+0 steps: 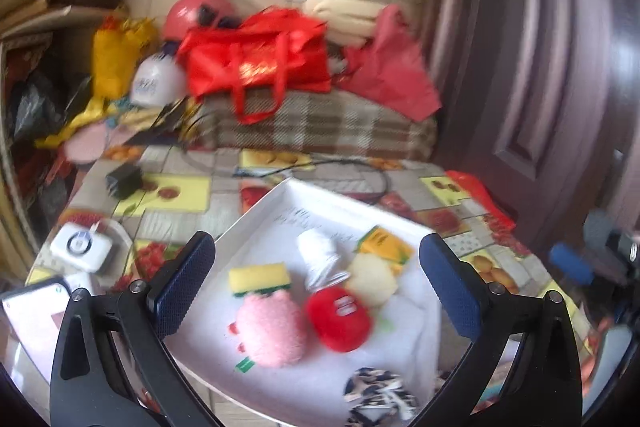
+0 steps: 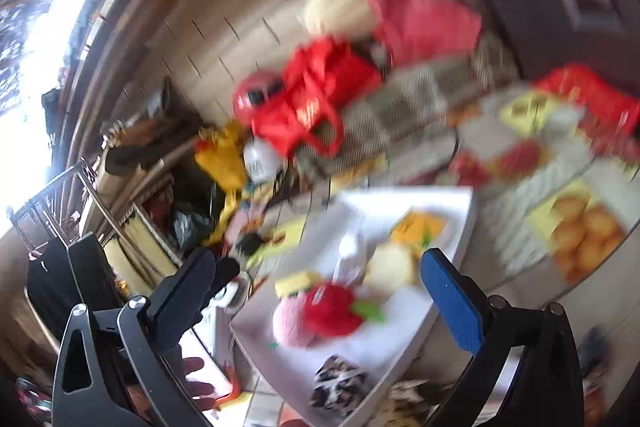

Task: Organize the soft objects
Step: 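Grasp pink-white packet with left tool while right tool grasps blue rope toy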

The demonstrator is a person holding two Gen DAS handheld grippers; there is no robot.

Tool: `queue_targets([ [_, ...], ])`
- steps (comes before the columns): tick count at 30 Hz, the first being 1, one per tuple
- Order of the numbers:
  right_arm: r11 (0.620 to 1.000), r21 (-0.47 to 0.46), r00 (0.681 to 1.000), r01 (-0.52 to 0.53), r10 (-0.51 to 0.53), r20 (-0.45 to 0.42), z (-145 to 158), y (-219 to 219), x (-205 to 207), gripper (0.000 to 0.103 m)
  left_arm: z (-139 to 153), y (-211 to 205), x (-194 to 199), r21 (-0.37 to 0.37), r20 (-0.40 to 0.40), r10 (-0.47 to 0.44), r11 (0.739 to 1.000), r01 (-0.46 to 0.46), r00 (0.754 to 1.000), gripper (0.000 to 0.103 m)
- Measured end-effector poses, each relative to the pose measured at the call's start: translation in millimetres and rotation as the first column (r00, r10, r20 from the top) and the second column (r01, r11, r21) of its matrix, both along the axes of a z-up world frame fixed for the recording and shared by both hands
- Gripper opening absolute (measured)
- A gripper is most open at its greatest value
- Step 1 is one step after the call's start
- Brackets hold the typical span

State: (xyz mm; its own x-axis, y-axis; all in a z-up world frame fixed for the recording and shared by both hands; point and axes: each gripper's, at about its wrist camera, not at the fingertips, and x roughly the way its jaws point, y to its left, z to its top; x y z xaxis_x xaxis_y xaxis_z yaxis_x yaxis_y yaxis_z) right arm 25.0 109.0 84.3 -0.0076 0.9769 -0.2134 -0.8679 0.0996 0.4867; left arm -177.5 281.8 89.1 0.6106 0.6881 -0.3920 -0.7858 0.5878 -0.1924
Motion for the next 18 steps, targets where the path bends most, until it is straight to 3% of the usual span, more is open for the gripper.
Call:
queue_targets([
  [3,0.985,0.126,0.988,0.118,-0.129,0.086,15.3,-40.2,13.3,0.103,6.7,-17.7,13.9,0.032,0.001,-0.122,0.992,0.122,0.992,0.103],
  [5,0.973,0.157,0.978,0.166,-0.183,0.099,17.4,-59.6,28.0,0.103,7.7,-28.0,25.1,0.02,0.018,-0.208,0.978,0.208,0.978,0.103],
  [10,0.967,-0.003,0.967,0.253,-0.253,0.002,-8.4,-73.2,85.6,0.103,-3.2,-66.5,65.2,-0.034,-0.007,-0.396,0.918,0.396,0.918,0.103],
  [12,0.962,-0.102,0.968,0.252,-0.25,0.033,-25.5,-72.8,98.9,0.103,-15.4,-85.3,83.1,-0.054,-0.063,-0.45,0.893,0.447,0.891,0.103],
  [14,0.962,-0.169,0.977,0.214,-0.211,0.039,-38.8,-72.7,107.5,0.103,-32.3,-101.5,101.3,-0.093,-0.144,-0.515,0.857,0.506,0.845,0.103],
  [18,0.956,-0.213,0.979,0.202,-0.204,0.013,-59.1,-81.8,119.1,0.103,-65.4,-115.0,127.3,-0.154,-0.233,-0.579,0.815,0.558,0.781,0.103],
])
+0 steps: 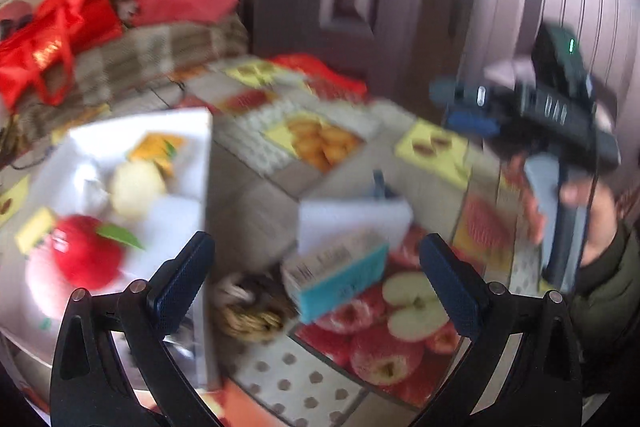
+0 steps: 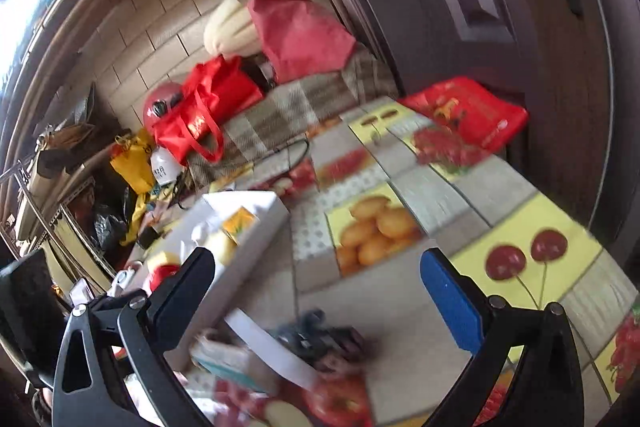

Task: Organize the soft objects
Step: 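Grasp pink-white packet with left tool while right tool grasps blue rope toy, then lift packet and rope toy and carry both toward the white box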

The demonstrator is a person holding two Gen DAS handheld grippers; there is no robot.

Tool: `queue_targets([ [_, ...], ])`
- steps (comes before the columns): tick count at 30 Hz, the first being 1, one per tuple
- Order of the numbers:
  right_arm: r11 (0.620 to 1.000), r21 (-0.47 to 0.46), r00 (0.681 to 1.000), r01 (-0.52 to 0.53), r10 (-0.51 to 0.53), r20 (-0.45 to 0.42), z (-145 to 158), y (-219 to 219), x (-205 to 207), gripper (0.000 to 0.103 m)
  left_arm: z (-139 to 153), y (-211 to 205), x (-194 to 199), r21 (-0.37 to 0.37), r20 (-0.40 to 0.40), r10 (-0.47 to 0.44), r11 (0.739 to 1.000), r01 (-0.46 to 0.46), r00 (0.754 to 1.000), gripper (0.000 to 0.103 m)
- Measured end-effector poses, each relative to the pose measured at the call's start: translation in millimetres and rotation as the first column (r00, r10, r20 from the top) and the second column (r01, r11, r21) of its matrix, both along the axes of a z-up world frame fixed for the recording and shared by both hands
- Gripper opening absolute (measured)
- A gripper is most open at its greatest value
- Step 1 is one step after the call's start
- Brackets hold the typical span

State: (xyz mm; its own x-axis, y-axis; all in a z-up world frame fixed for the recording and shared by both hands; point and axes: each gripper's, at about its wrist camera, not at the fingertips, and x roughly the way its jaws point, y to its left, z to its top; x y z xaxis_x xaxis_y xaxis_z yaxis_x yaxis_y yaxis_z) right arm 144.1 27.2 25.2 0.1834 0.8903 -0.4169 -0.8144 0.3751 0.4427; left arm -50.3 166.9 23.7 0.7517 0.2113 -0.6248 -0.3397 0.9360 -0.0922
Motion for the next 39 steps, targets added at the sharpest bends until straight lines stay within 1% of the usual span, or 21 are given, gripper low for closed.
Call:
queue_targets([
  [4,0.999,0.031,0.997,0.012,-0.009,-0.077,-9.1,-6.6,9.9,0.103,-20.8,-3.0,21.6,0.018,-0.07,-0.04,0.999,0.041,0.997,0.103],
  [6,0.999,0.038,0.997,0.004,-0.001,-0.082,-8.9,-8.9,8.1,0.103,-28.1,-2.6,26.2,0.043,-0.101,-0.04,0.998,0.045,0.994,0.1],
  [7,0.999,0.038,0.997,-0.002,0.004,-0.073,-7.5,-9.5,6.7,0.103,-30.2,-3.0,28.3,0.049,-0.111,-0.044,0.998,0.05,0.993,0.087],
  [8,0.999,0.037,0.998,-0.009,0.011,-0.065,-6.8,-10.0,5.5,0.103,-32.8,-4.6,31.1,0.054,-0.128,-0.05,0.997,0.058,0.991,0.069],
  [10,0.999,0.027,0.999,-0.024,0.025,-0.043,-4.2,-10.8,2.3,0.103,-38.2,-8.2,34.8,0.064,-0.144,-0.069,0.995,0.079,0.987,0.06],
  [11,1.0,0.011,0.999,-0.029,0.029,-0.028,-3.2,-10.4,1.6,0.103,-39.1,-12.2,34.5,0.072,-0.155,-0.087,0.992,0.1,0.984,0.05],
  [12,0.999,-0.01,0.999,-0.034,0.034,-0.01,-2.9,-8.9,1.4,0.103,-38.9,-13.7,33.1,0.074,-0.157,-0.096,0.991,0.109,0.983,0.046],
  [15,0.993,-0.092,0.996,-0.068,0.074,0.057,-4.1,-7.4,1.9,0.103,-35.6,-15.0,26.0,0.049,-0.132,-0.113,0.992,0.12,0.985,0.028],
  [16,0.989,-0.117,0.993,-0.088,0.097,0.072,-5.7,-6.6,2.6,0.102,-34.7,-13.7,23.8,0.041,-0.125,-0.11,0.992,0.116,0.986,0.026],
  [20,0.952,-0.249,0.964,-0.18,0.221,0.147,-15.9,-6.8,-1.4,0.093,-36.6,-9.6,21.3,0.011,-0.113,-0.11,0.994,0.112,0.987,0.026],
  [23,0.913,-0.333,0.931,-0.236,0.311,0.193,-27.1,-1.3,-10.4,0.088,-38.5,-12.6,28.1,0.012,-0.129,-0.104,0.994,0.106,0.986,0.027],
  [27,0.859,-0.406,0.867,-0.311,0.432,0.249,-39.7,17.0,-31.4,0.088,-43.1,-15.1,38.1,0.005,-0.158,-0.106,0.994,0.108,0.982,0.027],
  [30,0.822,-0.468,0.819,-0.323,0.491,0.297,-50.1,34.2,-41.6,0.088,-44.4,-15.3,44.2,-0.001,-0.162,-0.102,0.995,0.103,0.982,0.027],
  [31,0.811,-0.491,0.808,-0.32,0.503,0.305,-54.7,40.0,-43.5,0.083,-44.5,-15.5,45.7,-0.002,-0.161,-0.102,0.995,0.103,0.982,0.027],
  [32,0.793,-0.51,0.801,-0.333,0.524,0.291,-58.7,44.5,-44.5,0.07,-44.9,-16.4,46.5,-0.001,-0.157,-0.104,0.994,0.106,0.982,0.027],
  [33,0.783,-0.507,0.798,-0.36,0.541,0.268,-60.2,45.9,-44.6,0.063,-45.3,-16.8,45.9,-0.002,-0.156,-0.108,0.994,0.109,0.982,0.027],
  [34,0.776,-0.501,0.792,-0.383,0.555,0.256,-61.0,44.7,-46.5,0.052,-45.8,-16.9,44.6,-0.004,-0.157,-0.112,0.994,0.113,0.981,0.027],
  [36,0.777,-0.5,0.784,-0.383,0.559,0.269,-59.2,39.3,-50.6,0.045,-44.5,-16.4,42.2,-0.004,-0.145,-0.114,0.993,0.115,0.983,0.026],
  [37,0.781,-0.492,0.785,-0.385,0.557,0.27,-57.5,34.9,-50.5,0.034,-43.2,-15.3,40.7,-0.004,-0.138,-0.107,0.994,0.108,0.985,0.026],
  [38,0.783,-0.485,0.787,-0.39,0.557,0.265,-56.3,31.7,-49.8,0.029,-41.2,-14.1,39.3,-0.009,-0.128,-0.105,0.995,0.104,0.986,0.026],
  [39,0.791,-0.471,0.792,-0.391,0.549,0.265,-54.0,25.4,-48.6,0.029,-38.4,-13.4,36.7,-0.01,-0.115,-0.101,0.995,0.1,0.988,0.026],
])
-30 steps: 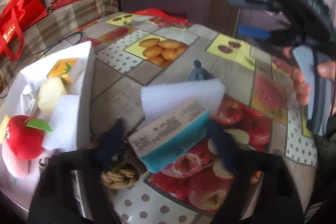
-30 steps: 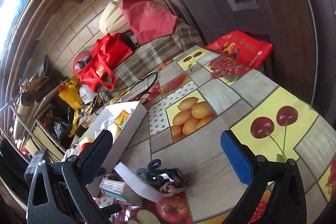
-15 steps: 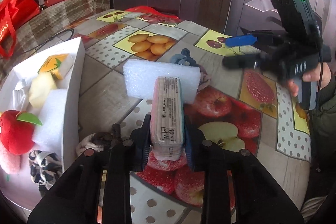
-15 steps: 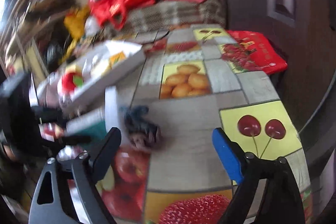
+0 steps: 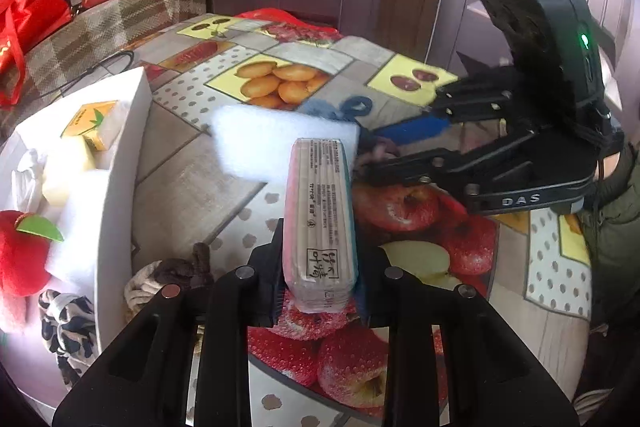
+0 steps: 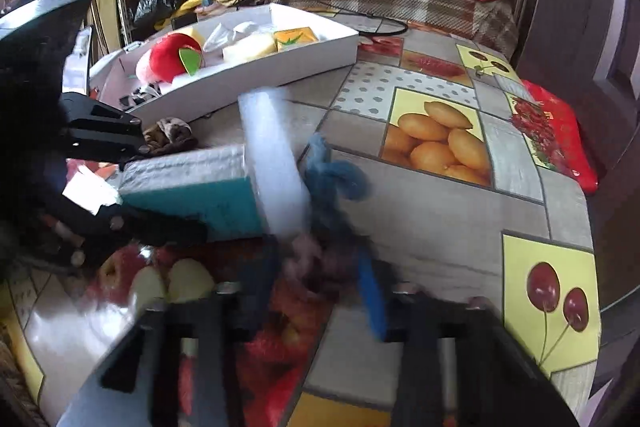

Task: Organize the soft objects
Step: 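Lift packet and rope toy and carry both toward the white box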

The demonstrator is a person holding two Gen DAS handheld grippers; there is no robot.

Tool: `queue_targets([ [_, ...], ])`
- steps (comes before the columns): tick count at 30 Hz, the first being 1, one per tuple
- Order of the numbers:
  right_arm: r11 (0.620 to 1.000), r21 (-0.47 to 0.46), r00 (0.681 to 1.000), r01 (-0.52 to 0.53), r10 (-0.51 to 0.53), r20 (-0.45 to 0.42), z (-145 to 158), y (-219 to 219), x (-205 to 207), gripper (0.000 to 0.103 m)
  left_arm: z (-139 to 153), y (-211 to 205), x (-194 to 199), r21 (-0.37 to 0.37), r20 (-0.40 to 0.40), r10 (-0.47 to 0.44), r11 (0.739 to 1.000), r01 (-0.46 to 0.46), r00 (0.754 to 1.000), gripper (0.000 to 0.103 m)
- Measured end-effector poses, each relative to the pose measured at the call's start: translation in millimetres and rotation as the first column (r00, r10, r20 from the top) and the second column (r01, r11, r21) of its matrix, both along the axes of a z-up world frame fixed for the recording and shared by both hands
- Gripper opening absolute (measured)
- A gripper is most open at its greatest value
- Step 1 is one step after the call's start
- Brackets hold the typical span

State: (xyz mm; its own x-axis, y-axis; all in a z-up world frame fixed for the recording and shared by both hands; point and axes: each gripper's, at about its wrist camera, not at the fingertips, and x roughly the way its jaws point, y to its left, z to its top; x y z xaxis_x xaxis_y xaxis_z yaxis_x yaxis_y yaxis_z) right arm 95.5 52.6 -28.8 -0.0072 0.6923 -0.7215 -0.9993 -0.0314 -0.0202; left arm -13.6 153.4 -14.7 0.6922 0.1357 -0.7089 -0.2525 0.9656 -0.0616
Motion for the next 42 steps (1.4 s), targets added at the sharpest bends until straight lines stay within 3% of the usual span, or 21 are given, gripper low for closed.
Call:
queue_targets([
  [9,0.987,0.151,0.998,0.058,-0.055,-0.024,37.0,-28.5,-2.4,0.025,44.6,5.5,-31.2,0.023,0.177,0.06,0.998,-0.065,0.982,0.026],
  [14,0.952,0.286,0.994,0.107,-0.093,-0.06,72.8,-41.3,-4.8,0.025,60.0,12.6,-44.9,0.02,0.255,0.119,0.992,-0.128,0.96,0.026],
  [19,0.91,0.395,0.985,0.128,-0.069,-0.16,99.7,-50.1,-9.5,0.025,71.1,21.9,-58.5,0.022,0.312,0.182,0.98,-0.199,0.933,0.026],
  [27,0.881,0.448,0.969,0.154,-0.046,-0.243,111.3,-41.4,-24.4,0.025,82.6,23.7,-73.5,0.062,0.352,0.246,0.957,-0.285,0.903,0.026],
  [35,0.846,0.469,0.936,0.252,-0.09,-0.34,108.8,-38.4,-28.4,0.025,86.9,33.0,-88.8,0.114,0.38,0.377,0.887,-0.448,0.844,0.026],
  [42,0.844,0.481,0.94,0.236,-0.073,-0.334,114.3,-36.6,-37.8,0.025,86.2,42.3,-96.3,0.101,0.391,0.405,0.873,-0.476,0.826,0.026],
])
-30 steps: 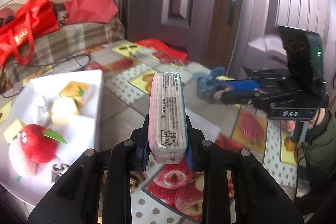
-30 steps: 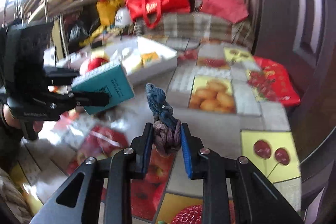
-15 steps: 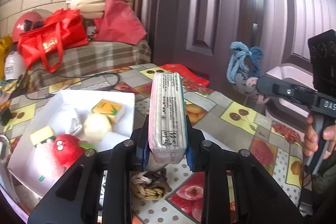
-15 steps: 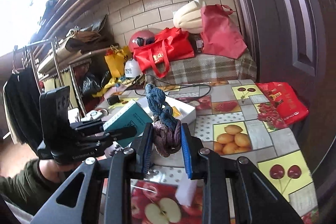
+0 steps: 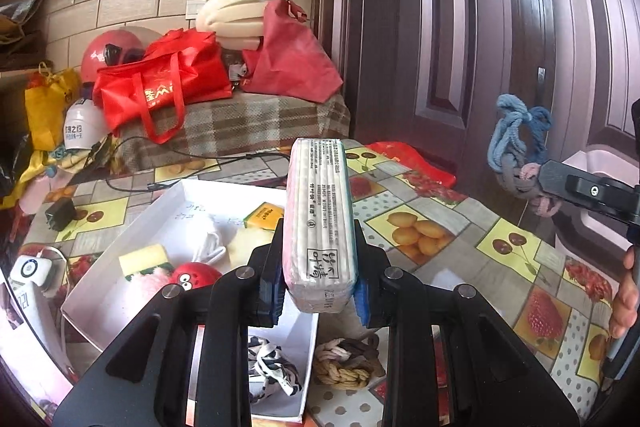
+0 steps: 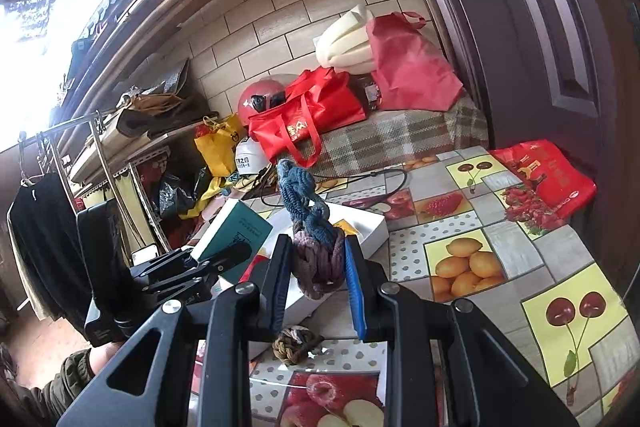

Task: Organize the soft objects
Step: 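Lift packet and rope toy and carry both toward the white box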

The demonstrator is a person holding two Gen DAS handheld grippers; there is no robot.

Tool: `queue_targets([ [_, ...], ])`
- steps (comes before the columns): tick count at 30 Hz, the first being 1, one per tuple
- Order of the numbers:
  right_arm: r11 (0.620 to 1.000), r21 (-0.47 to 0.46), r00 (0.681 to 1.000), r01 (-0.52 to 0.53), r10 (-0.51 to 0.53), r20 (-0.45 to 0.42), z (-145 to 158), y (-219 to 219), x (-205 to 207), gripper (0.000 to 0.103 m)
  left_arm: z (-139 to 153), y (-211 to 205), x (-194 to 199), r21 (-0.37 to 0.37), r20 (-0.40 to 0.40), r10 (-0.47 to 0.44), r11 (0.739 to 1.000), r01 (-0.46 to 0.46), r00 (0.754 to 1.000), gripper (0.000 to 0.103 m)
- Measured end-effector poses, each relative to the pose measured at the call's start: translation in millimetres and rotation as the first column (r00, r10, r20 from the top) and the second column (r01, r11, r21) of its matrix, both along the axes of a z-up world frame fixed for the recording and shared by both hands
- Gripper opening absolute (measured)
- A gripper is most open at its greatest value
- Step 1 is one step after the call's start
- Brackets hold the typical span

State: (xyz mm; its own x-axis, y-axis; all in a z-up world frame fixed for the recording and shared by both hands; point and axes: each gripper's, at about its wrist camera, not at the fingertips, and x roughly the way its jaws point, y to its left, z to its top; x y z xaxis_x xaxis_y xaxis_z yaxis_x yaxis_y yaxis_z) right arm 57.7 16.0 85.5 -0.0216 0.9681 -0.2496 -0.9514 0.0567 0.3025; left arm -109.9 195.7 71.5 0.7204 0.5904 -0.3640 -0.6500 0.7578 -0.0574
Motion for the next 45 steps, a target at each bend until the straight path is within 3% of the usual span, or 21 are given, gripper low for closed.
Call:
queue_targets([
  [32,0.999,0.03,1.0,-0.014,0.014,0.0,9.8,-1.2,-12.3,0.025,7.0,-2.5,-7.2,0.014,0.027,0.019,1.0,-0.02,0.999,0.026],
  [37,0.998,0.056,1.0,-0.01,0.011,-0.012,18.7,-0.5,-13.9,0.025,34.7,9.4,-21.7,0.042,0.081,0.058,0.997,-0.062,0.995,0.026],
  [42,0.995,0.095,1.0,-0.005,0.005,0.001,35.8,2.0,-21.6,0.025,73.2,32.3,-60.2,0.074,0.166,0.136,0.986,-0.15,0.977,0.026],
  [45,0.994,0.113,1.0,-0.01,0.01,0.003,45.3,8.0,-24.4,0.025,77.8,49.5,-84.1,0.06,0.191,0.197,0.975,-0.212,0.961,0.026],
])
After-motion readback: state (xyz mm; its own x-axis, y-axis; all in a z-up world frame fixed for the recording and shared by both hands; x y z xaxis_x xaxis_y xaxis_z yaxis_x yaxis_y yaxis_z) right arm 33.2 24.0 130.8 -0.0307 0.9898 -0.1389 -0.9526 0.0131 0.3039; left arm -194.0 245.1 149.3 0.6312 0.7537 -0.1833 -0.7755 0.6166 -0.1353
